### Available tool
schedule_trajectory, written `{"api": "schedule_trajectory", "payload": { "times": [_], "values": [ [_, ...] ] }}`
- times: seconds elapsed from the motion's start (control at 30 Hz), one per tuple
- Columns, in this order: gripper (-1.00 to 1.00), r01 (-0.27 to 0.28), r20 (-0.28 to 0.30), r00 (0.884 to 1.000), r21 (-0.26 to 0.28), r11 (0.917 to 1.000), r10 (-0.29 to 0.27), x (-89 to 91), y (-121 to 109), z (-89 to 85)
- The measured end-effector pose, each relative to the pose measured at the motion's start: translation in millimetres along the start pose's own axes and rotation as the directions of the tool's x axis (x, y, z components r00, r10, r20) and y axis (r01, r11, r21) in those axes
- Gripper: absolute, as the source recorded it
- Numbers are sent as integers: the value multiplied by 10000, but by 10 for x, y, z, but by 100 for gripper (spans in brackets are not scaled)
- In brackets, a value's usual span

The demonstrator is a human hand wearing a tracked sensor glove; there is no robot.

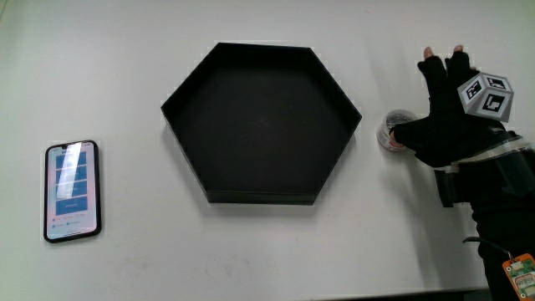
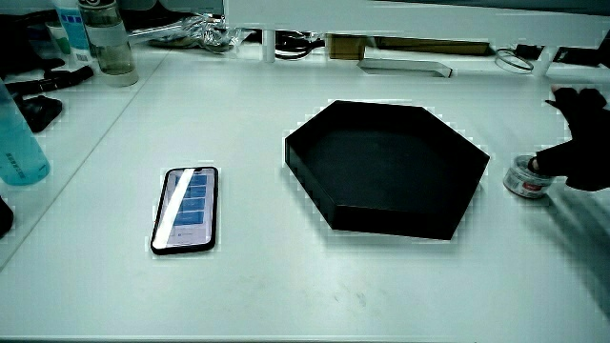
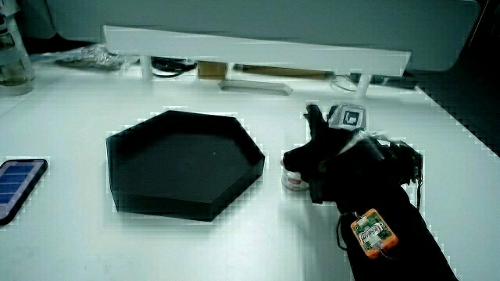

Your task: Pick paper clip from desk

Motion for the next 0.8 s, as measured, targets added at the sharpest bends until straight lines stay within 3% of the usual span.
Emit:
{"api": "schedule_trajectory", "payload": {
  "times": [0.03, 0.1, 0.13, 0.2, 0.27, 0.3, 0.33, 0.37, 0.43, 0.47, 0.5, 0.53, 0.57, 0.6, 0.7, 0.77, 0.8],
  "values": [
    [0, -178, -84, 9998, -104, 9998, 178, -10, 6, -20],
    [0, -112, 250, 9996, -819, 9966, 133, -21, 68, -99],
    [0, -27, 348, 9994, -1341, 9910, 74, -24, 103, -142],
    [0, 76, 557, 9984, -1565, 9877, 12, -36, 151, -197],
    [0, -270, 532, 9979, -1737, 9844, 368, -94, 140, -227],
    [0, -345, 775, 9957, -2094, 9772, 517, -124, 156, -253],
    [0, -45, 1081, 9937, -2227, 9749, 293, -138, 169, -277],
    [0, 234, 1164, 9932, -2415, 9701, 50, -122, 214, -317],
    [0, 290, 1154, 9933, -2753, 9609, 31, -150, 207, -317],
    [0, 497, 1128, 9934, -2618, 9639, -206, -123, 249, -345],
    [0, 279, 1181, 9930, -2320, 9723, -3, -149, 226, -337],
    [12, 251, 1204, 9927, -2368, 9712, 37, -148, 243, -366],
    [25, 390, 864, 9961, -2390, 9702, -187, -123, 262, -387],
    [38, 200, 292, 9995, -1871, 9821, -148, -115, 242, -374],
    [75, 176, 521, 9986, -1425, 9896, -103, -120, 259, -360],
    [100, -70, 454, 9989, -1439, 9896, 136, -137, 244, -356],
    [100, -94, 374, 9992, -1385, 9903, 147, -128, 243, -364]
  ]
}}
